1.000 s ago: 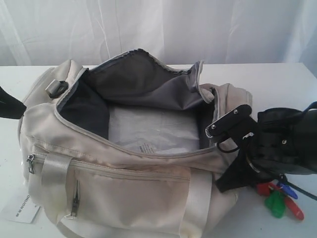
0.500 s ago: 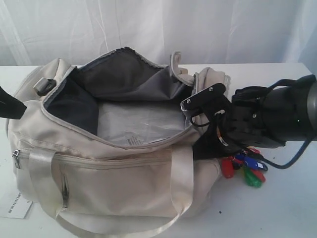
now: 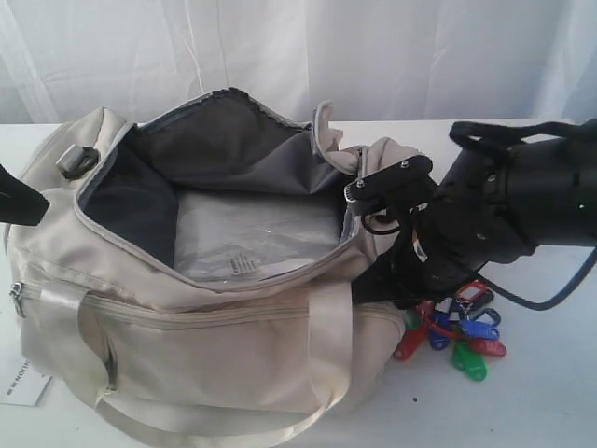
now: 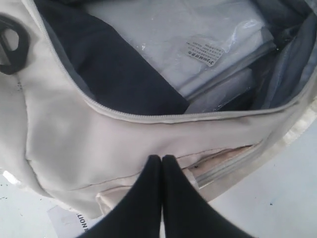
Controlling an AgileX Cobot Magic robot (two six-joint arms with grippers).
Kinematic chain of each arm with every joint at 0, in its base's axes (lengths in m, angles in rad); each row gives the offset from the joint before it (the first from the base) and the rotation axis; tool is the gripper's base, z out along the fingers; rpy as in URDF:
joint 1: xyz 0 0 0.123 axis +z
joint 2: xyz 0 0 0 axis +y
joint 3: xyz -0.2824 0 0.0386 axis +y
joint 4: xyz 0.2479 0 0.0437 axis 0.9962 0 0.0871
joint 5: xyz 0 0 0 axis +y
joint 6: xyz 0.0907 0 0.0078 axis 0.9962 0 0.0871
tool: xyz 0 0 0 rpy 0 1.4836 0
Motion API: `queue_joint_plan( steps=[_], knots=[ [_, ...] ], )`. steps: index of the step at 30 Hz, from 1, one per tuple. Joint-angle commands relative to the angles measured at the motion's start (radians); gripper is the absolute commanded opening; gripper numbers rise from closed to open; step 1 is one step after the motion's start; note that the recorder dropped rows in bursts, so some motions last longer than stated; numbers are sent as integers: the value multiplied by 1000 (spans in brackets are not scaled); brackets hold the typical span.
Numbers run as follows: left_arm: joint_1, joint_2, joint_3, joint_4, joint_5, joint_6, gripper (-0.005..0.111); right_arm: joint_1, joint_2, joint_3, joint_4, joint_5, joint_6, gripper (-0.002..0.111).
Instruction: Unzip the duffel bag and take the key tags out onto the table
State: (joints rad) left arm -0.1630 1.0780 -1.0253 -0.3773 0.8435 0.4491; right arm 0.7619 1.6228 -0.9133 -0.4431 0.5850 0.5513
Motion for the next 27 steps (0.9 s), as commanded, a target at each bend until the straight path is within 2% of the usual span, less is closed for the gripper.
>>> queue_joint_plan(
  steps=[1, 7, 9, 10, 11, 12, 15, 27],
  knots=[
    [0, -8, 5, -27, 17, 2, 0, 5, -93, -5, 85, 15, -84, 62],
    [0, -8, 5, -27, 5, 2, 0, 5, -338, -18, 87, 116, -102, 62],
    [0, -8, 5, -34, -19, 2, 0, 5, -434, -18, 87, 130, -104, 50],
    [0, -8, 5, -56, -24, 2, 0, 5, -495, -8, 100, 123, -156, 23],
    [0, -8, 5, -80, -31, 2, 0, 5, -519, -2, 113, 114, -190, 9],
    [0, -8, 5, -135, -54, 2, 0, 5, -575, 21, 140, 84, -249, 1],
    [0, -8, 5, -201, -67, 2, 0, 5, -660, 54, 122, 9, -286, 0],
    [0, -8, 5, -164, -73, 3, 0, 5, -725, 54, 123, 20, -278, 0]
  ],
)
